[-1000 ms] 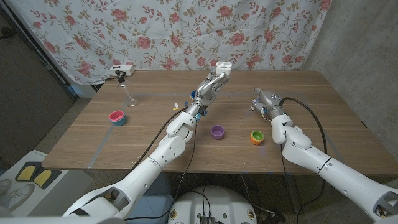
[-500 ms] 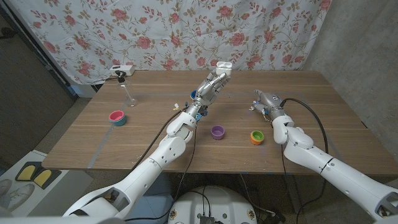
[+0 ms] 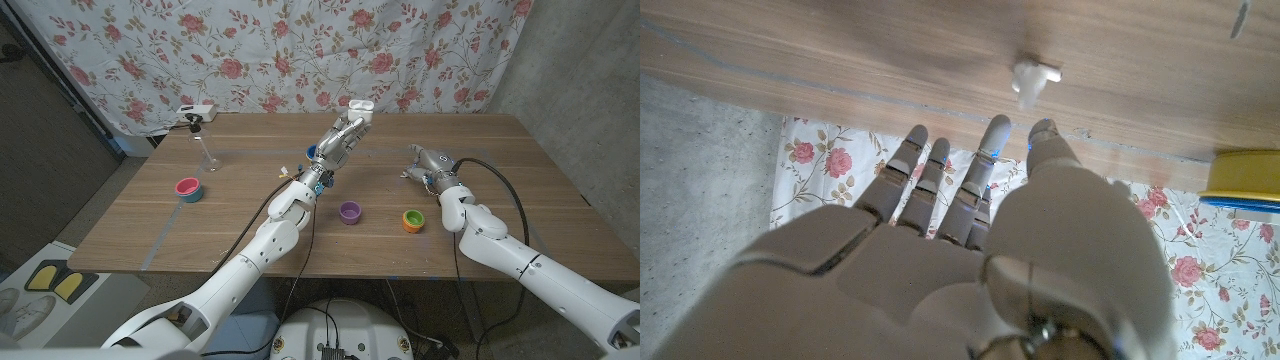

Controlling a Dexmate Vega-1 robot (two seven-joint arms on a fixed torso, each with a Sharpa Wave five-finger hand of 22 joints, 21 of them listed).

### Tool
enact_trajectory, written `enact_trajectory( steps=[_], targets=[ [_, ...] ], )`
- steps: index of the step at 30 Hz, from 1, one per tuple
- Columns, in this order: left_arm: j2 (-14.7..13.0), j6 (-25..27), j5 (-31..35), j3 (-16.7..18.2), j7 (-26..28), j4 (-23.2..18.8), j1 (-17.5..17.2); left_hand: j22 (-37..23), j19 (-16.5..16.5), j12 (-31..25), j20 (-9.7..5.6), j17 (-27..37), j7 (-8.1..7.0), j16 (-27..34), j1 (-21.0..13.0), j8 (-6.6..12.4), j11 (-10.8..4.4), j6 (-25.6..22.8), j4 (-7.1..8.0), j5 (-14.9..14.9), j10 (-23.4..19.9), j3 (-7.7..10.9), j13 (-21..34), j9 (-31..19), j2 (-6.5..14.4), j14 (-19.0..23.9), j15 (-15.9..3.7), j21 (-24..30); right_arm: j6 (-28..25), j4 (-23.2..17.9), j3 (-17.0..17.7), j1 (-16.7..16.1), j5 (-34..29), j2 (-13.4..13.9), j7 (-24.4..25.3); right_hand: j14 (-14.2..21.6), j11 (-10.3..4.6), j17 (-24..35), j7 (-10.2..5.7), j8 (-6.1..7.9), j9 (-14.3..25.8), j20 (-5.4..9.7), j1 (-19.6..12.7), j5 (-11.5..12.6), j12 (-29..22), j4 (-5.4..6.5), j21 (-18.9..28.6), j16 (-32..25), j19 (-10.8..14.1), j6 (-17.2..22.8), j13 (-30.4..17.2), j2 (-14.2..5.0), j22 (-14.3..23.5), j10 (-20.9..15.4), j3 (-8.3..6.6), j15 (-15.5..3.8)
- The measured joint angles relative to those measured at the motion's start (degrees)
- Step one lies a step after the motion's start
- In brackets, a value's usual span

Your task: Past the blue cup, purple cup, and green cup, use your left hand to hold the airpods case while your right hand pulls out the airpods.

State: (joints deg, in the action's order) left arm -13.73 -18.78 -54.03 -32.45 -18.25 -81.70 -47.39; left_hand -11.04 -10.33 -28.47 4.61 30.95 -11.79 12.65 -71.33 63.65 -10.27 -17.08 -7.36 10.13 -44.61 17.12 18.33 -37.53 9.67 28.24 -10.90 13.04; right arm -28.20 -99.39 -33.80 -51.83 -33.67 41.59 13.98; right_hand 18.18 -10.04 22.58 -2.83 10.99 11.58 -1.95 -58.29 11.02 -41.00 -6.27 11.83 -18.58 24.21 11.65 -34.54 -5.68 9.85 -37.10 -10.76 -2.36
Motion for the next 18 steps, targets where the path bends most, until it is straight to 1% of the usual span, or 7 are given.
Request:
enact_trajectory(
  steps=[4, 8, 13, 14, 15, 17, 18],
  targets=[
    [-0.12, -0.05, -0.14, 0.03, -0.12, 0.01, -0.22, 0.0, 0.0, 0.0, 0.0, 0.0, 0.0, 0.0, -0.01, 0.0, 0.0, 0.0, 0.0, 0.0, 0.0, 0.0, 0.0, -0.01, 0.01, 0.0, 0.0, 0.0, 0.7, -0.36, 0.27, -0.25, 0.54, 0.11, 0.8, -0.21, 0.83, -0.28, 0.4, 0.0, 0.0, -0.31, 2.79, 0.0, 1.32, 1.02, -0.03, 0.17, -0.31, -0.41, 1.72, 0.18, 0.0, -0.02, 1.16, 0.18],
    [-0.36, -0.06, -0.28, 0.1, -0.22, -0.34, -0.48, 0.0, 0.0, 0.01, 0.0, 0.0, 0.0, 0.0, -0.15, 0.0, 0.14, 0.0, 0.0, 0.0, -0.14, 0.0, 0.0, -0.05, 0.13, 0.0, 0.0, 0.0, 0.84, -0.7, 0.56, -0.51, 0.77, 0.15, 1.56, -0.37, 1.34, -0.8, 1.12, 0.28, 0.0, -0.88, 7.27, -0.04, 2.76, 2.82, -0.03, 0.83, -0.04, -0.5, 3.82, 0.16, 0.0, -0.1, 2.95, 0.02],
    [-0.59, -0.07, -0.64, 0.24, -0.23, -0.54, -0.71, 0.0, 0.0, 0.03, 0.0, -0.01, 0.0, 0.0, -0.15, -0.01, 0.34, 0.0, -0.07, -0.01, -0.34, -0.08, 0.0, -0.05, 0.13, 0.0, 0.0, 0.0, 0.84, -1.63, 1.47, -1.16, 0.93, 0.09, 2.04, -1.89, 3.87, -1.53, 1.73, 0.28, 0.0, -1.55, 14.34, -0.67, 6.11, 6.38, -0.64, 2.27, -1.19, -1.11, 6.68, -0.39, 0.01, 2.44, 4.89, 0.13],
    [-0.59, -0.07, -0.73, 0.24, -0.23, -0.54, -0.71, 0.0, 0.0, 0.03, 0.0, -0.01, 0.0, 0.0, -0.16, -0.01, 0.34, 0.0, -0.07, -0.01, -0.34, -0.08, 0.0, -0.05, 0.12, 0.0, 0.0, 0.0, 0.84, -1.91, 1.81, -1.38, 0.93, 0.02, 2.04, -2.01, 4.61, -1.9, 1.73, 0.28, 0.0, -1.78, 15.72, -0.67, 7.04, 6.94, -0.64, 2.51, -1.39, -1.11, 7.38, -0.39, 0.01, 3.18, 5.31, 0.78],
    [-0.59, -0.07, -0.78, 0.24, -0.23, -0.54, -0.71, 0.0, 0.0, 0.04, 0.0, -0.01, 0.0, 0.0, -0.16, -0.01, 0.34, 0.0, -0.07, -0.01, -0.34, -0.08, 0.0, -0.05, 0.12, 0.0, 0.0, 0.0, 0.84, -2.02, 1.95, -1.46, 0.93, -0.01, 2.04, -1.94, 5.27, -2.37, 1.76, 0.33, 0.0, -2.08, 16.72, -0.67, 7.91, 7.25, -0.64, 2.84, -1.64, -1.08, 8.05, -0.33, 0.01, 3.84, 5.63, 2.27],
    [-1.28, -0.07, -0.99, 0.82, -0.23, -1.11, -1.28, 0.0, 0.0, 0.15, 0.0, -0.01, 0.01, 0.0, -0.16, -0.01, 0.34, 0.0, -0.07, -0.01, -0.34, -0.08, 0.0, -0.05, 0.12, 0.0, 0.0, 0.0, 0.67, -2.67, 2.9, -2.08, 2.76, -0.28, 3.68, -2.03, 6.26, -3.16, 2.36, 0.89, 0.0, -3.03, 17.84, -0.67, 9.17, 7.58, -0.64, 3.33, -1.34, -0.48, 9.02, -0.29, 0.01, 4.83, 5.96, 4.39],
    [-1.38, -0.09, -1.09, 0.96, -0.26, -1.12, -1.38, 0.0, 0.0, 0.17, 0.0, -0.01, 0.01, 0.0, -0.16, -0.02, 0.34, 0.01, -0.07, -0.01, -0.34, -0.08, 0.0, -0.05, 0.12, 0.0, 0.0, 0.0, 0.64, -2.9, 3.26, -2.32, 3.36, -0.38, 3.92, -2.05, 6.62, -3.35, 2.53, 1.11, 0.0, -3.08, 18.07, -0.67, 9.44, 7.64, -0.64, 3.54, -1.44, -0.22, 9.26, -0.24, 0.01, 4.93, 6.02, 4.87]
  ],
)
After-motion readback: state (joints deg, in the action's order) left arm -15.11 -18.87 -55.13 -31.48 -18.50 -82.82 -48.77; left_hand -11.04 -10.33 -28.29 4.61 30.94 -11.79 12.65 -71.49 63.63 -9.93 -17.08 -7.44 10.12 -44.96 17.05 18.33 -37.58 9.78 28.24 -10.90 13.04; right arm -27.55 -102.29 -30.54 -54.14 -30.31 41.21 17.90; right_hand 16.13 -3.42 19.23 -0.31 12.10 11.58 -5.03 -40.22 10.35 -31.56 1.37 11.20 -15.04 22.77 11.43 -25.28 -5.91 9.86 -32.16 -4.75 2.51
